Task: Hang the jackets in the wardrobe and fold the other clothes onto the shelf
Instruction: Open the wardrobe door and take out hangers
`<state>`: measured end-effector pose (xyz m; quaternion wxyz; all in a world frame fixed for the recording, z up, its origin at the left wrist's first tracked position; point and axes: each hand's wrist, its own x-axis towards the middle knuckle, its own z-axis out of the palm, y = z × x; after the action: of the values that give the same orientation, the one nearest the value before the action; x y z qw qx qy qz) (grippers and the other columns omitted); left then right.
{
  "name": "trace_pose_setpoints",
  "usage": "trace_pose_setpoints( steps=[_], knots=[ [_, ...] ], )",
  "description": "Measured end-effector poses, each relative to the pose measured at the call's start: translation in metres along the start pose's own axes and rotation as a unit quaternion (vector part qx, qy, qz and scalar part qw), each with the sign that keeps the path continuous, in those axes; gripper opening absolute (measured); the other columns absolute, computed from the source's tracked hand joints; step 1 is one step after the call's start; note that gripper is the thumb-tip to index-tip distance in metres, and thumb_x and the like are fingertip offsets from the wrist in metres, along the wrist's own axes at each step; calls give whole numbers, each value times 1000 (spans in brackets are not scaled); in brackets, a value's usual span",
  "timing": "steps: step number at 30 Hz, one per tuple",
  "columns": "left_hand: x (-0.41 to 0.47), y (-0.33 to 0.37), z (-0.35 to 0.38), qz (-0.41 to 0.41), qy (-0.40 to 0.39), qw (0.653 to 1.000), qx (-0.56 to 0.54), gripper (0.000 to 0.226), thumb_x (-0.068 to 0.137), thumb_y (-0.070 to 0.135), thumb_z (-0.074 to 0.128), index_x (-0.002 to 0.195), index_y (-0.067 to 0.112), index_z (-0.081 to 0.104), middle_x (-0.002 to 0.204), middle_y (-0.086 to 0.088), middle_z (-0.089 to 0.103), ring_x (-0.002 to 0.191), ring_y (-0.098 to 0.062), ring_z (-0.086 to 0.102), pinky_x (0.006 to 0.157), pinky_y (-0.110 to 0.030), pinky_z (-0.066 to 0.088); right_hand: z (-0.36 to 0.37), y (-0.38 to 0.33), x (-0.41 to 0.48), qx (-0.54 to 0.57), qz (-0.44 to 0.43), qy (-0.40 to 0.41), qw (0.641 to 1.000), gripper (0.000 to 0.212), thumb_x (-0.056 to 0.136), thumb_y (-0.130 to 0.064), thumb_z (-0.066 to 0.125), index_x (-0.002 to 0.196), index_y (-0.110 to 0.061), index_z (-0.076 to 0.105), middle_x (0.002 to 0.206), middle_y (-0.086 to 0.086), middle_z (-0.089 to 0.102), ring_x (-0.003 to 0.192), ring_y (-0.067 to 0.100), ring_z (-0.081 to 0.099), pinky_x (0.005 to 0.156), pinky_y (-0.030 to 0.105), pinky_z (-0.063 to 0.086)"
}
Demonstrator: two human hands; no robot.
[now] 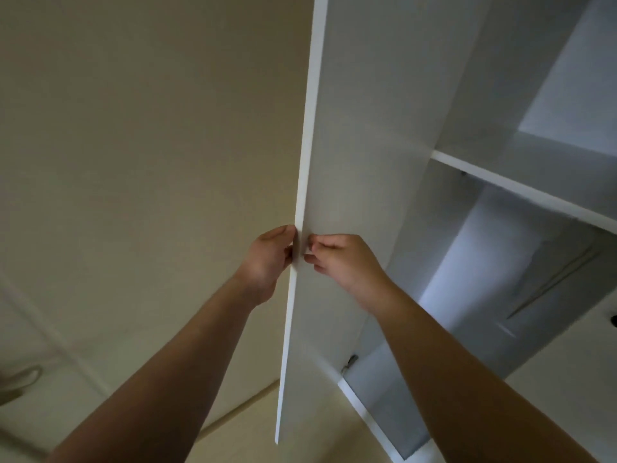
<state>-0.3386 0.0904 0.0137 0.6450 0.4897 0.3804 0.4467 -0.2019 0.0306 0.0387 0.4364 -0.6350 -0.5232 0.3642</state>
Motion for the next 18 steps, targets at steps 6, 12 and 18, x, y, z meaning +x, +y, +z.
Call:
trace_pose_setpoints(
  steps=[6,12,18],
  knots=[
    [15,2,-19,37,15,999,-9,32,108,14,40,116,-3,65,108,-16,67,99,-23,62,90,-29,50,22,-2,31,-32,-10,-20,999,32,101,-22,54,130,-23,68,111,8,74,106,31,69,102,52,51],
    [25,9,-25,74,77,994,-23,35,105,12,45,101,23,78,102,0,78,92,-13,73,76,-20,55,33,-5,48,-91,-25,-71,993,49,104,-19,46,152,-27,45,145,-3,57,126,19,58,102,28,44],
    [21,1,-7,154,257,951,76,24,93,32,52,99,29,74,97,10,74,96,-11,69,93,-38,55,22,-4,54,-106,-33,-89,990,48,106,-19,43,154,-26,41,154,-7,47,141,13,43,106,18,29]
  ],
)
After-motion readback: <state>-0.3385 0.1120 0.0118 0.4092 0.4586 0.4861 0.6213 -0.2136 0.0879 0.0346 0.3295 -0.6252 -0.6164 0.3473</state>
